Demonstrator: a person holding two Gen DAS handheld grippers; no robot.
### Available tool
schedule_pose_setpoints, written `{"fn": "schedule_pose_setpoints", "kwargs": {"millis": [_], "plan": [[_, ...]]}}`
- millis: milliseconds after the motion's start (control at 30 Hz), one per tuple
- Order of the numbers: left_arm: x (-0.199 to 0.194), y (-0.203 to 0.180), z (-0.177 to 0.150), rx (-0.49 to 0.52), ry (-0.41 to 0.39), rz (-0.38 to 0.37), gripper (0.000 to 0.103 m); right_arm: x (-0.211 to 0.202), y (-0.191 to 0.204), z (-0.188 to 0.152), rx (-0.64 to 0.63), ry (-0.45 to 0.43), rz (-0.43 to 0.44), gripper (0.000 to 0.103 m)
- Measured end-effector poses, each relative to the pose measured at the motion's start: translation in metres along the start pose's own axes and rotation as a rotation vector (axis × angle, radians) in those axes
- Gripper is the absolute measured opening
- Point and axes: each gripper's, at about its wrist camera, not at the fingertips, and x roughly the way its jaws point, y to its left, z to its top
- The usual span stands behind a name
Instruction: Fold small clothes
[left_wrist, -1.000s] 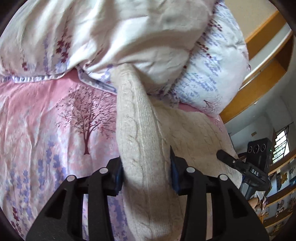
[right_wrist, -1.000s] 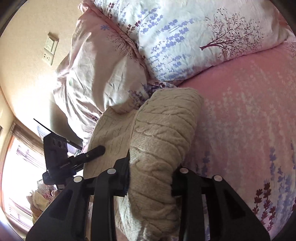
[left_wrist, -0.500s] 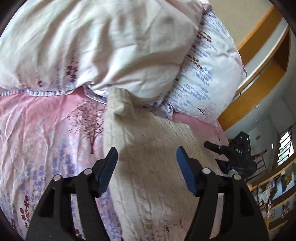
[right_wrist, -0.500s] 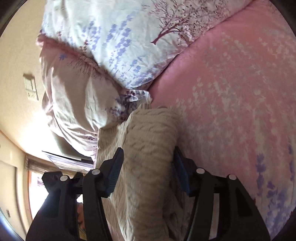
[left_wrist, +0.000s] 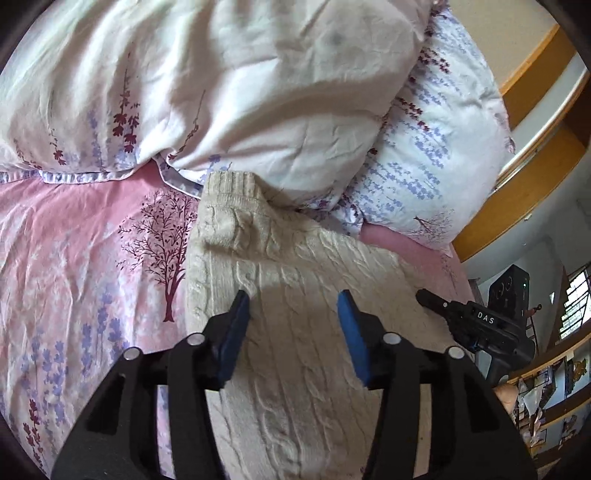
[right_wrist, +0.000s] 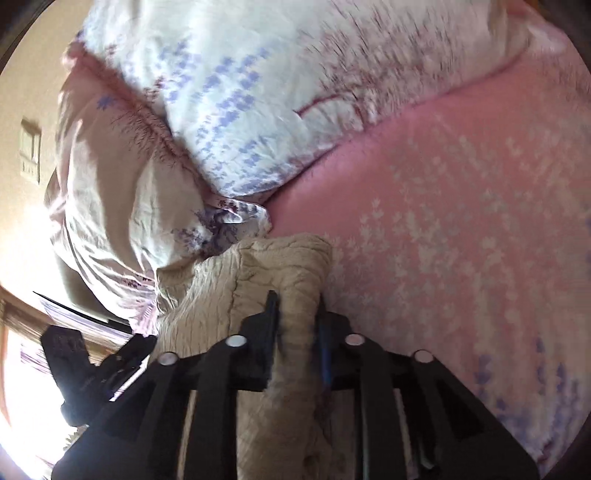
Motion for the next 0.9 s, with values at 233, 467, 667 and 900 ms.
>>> {"fn": "schedule_pose_setpoints", "kwargs": {"millis": [233, 467, 667, 900], "plan": [[-0.042, -0.048, -0.053, 0.236, -0.062, 0.142, 0.086, -0.070, 0.056, -0.056, -0.315, -0.091, 0.080, 0.046], [-0.019, -0.063, -0.085, 0.285, -0.006, 0.209, 0.094, -0.048, 0.071, -0.100, -0.484, -0.014, -0.067, 0.046], [0.002, -0.054, -0.095, 0.281, 0.020, 0.316, 0.098, -0.029, 0.054, -0.111, -0.471, -0.016, -0.150, 0.046], [-0.020, -0.047, -0.105, 0.192, 0.011, 0.303, 0.099, -0.053, 0.039, -0.117, -0.330, -0.069, -0.102, 0.051]]}}
